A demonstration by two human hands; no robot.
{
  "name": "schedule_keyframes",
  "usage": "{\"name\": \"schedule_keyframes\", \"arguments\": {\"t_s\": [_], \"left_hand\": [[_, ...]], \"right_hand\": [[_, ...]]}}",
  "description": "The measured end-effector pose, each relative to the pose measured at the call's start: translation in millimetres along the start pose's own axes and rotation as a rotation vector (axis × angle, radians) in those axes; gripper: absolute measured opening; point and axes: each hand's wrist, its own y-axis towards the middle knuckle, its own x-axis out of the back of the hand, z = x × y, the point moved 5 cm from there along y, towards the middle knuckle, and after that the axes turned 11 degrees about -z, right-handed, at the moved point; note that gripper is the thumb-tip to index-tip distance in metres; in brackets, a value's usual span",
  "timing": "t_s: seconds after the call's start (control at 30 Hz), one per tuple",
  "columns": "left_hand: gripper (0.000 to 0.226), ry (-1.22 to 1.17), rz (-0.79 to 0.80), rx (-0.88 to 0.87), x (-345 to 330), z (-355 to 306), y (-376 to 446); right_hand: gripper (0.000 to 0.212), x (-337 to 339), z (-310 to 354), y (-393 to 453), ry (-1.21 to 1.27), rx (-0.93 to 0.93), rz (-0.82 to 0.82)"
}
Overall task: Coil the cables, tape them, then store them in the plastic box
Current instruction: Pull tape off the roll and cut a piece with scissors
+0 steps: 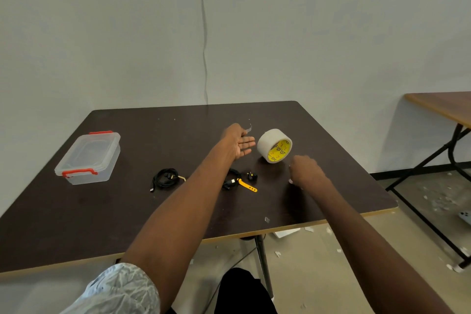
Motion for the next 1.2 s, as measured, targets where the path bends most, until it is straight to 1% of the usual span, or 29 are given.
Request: {"name": "schedule_keyframes", "arguments": {"t_s": [0.13,0.17,0.2,0.27,0.33,0.37,0.47,0.5,0.57,0.67,0.77,0.83,1.03,1.2], "left_hand": [[0.04,-0.014,-0.011,0.005,1.1,2.7,-1.3],[0.04,-0.02,-0.012,0.008,1.7,3.3,-1.5],[0.04,-0.024,-0.016,0.011,2.4,4.0,-1.7],[0.041,-0.032,-0.013,0.013,2.9,4.9,-0.7],[0.04,-0.033,-0.012,0.016,2.8,5.5,-0.3],[0.039,-0.031,-0.011,0.014,2.8,5.7,0.0],[0.039,-0.024,-0.006,0.02,2.3,7.6,0.9],[0.038,-0.024,-0.002,0.023,2.0,8.5,1.2],[0.038,-0.024,0.004,0.023,1.3,9.1,0.2],[0.037,-0.025,0.009,0.031,1.3,10.4,1.4],[0.036,-0.019,0.017,0.03,2.8,11.0,1.6],[0.036,-0.022,0.021,0.034,3.6,11.7,2.3],[0.037,-0.03,0.023,0.038,7.7,12.8,4.9],[0.037,-0.032,0.035,0.039,6.8,14.8,5.4]], "right_hand": [[0.015,-11.1,0.7,7.1,0.042,0.0,0.174],[0.016,-12.0,1.3,8.2,0.045,-0.003,0.196],[0.018,-11.3,1.4,9.0,0.046,-0.011,0.206],[0.023,-5.3,0.5,10.3,0.033,-0.007,0.157],[0.021,-4.3,-5.9,14.6,0.057,-0.016,0.113],[0.02,-7.3,-9.5,17.2,0.092,-0.02,0.126],[0.01,-13.3,-17.7,21.2,0.136,-0.007,0.253],[0.008,-13.2,-18.9,23.1,0.148,0.006,0.258],[0.008,-6.6,-17.4,22.2,0.195,-0.013,0.201],[0.013,-3.2,-13.8,23.4,0.271,-0.053,0.029],[0.014,-4.6,-10.1,28.7,0.433,-0.127,-0.137],[0.014,-4.8,-6.5,31.5,0.512,-0.16,-0.206],[0.017,-8.8,2.7,38.3,0.636,-0.206,-0.275],[0.01,-5.9,9.8,34.8,0.675,-0.211,-0.296]]}}
